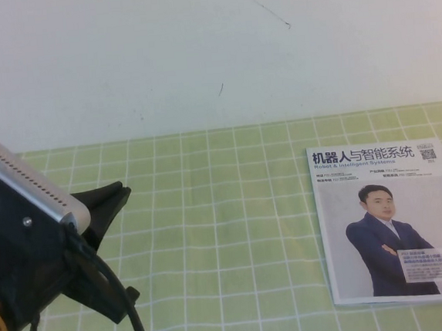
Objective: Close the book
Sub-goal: 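Close the open booklet and leave it lying on the table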
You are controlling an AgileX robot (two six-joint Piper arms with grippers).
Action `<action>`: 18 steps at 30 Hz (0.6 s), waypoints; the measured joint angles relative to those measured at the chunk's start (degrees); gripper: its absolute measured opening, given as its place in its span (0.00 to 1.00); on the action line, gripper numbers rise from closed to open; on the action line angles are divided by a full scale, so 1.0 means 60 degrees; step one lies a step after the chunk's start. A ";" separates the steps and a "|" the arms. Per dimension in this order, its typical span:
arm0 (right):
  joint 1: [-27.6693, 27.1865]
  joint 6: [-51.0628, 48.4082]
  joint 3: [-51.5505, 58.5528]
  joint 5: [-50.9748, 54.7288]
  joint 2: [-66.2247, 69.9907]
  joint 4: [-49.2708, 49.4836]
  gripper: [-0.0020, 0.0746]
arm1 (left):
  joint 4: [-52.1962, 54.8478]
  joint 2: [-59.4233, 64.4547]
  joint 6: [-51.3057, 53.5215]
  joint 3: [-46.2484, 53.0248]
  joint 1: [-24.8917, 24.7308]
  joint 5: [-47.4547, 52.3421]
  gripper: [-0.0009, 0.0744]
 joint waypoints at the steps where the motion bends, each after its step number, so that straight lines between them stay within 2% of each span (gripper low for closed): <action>1: 0.0000 0.0000 0.0000 0.0000 0.0000 0.0000 0.02 | 0.0000 -0.0032 0.0000 0.0000 0.0000 0.0107 0.01; 9: 0.0000 0.0013 0.0000 0.0000 0.0000 0.0229 0.02 | -0.0571 -0.1137 -0.0865 0.0102 0.0236 0.2317 0.01; 14: 0.0000 0.0013 0.0000 0.0000 0.0000 0.0330 0.02 | -0.0744 -0.3104 -0.0927 0.1086 0.1397 0.2427 0.01; 18: 0.0000 0.0022 0.0000 0.0000 0.0000 0.0352 0.02 | -0.1126 -0.4803 -0.1246 0.2791 0.2639 0.1776 0.01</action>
